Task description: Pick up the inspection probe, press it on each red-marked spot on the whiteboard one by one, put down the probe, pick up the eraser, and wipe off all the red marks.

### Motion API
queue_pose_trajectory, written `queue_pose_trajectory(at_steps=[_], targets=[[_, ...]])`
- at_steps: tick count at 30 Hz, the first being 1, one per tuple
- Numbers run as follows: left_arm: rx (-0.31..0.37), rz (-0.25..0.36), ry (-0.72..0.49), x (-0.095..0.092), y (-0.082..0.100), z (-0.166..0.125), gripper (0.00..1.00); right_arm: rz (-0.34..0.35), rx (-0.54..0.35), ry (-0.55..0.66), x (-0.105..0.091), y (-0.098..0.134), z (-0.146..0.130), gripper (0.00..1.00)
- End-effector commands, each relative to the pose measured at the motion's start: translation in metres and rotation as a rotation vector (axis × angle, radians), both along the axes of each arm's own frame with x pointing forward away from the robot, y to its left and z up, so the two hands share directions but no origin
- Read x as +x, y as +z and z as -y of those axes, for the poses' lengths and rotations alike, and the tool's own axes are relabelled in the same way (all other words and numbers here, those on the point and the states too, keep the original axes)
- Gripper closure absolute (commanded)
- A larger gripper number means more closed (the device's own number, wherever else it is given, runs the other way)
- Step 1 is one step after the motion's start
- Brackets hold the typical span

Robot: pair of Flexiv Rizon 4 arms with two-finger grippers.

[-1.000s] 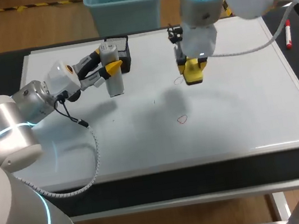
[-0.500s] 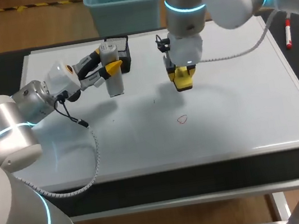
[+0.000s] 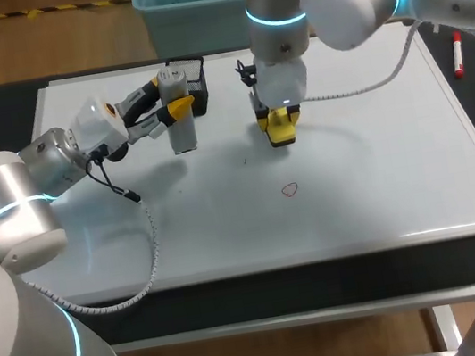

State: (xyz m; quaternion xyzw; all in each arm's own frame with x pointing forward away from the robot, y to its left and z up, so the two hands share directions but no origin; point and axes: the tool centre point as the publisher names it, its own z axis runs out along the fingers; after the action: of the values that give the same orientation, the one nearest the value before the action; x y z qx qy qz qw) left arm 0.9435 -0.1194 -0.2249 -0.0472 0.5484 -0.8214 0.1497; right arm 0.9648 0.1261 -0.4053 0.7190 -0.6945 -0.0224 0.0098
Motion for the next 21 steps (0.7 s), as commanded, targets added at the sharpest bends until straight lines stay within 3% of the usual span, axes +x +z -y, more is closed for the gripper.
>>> queue_pose_trajectory(at_steps=[1,14,21], targets=[[-0.001,0.001,0.001,0.000,0.001,0.000,1.00,-0.009,-0.005,0.002,0.007,-0.006,-0.001,1.00],[-0.001,0.001,0.001,0.000,0.001,0.000,1.00,0.003,-0.033,-0.011,0.017,-0.027,0.004,1.00],[-0.001,0.001,0.001,0.000,0.001,0.000,1.00,0.005,-0.055,-0.050,0.029,-0.037,0.026,1.00]])
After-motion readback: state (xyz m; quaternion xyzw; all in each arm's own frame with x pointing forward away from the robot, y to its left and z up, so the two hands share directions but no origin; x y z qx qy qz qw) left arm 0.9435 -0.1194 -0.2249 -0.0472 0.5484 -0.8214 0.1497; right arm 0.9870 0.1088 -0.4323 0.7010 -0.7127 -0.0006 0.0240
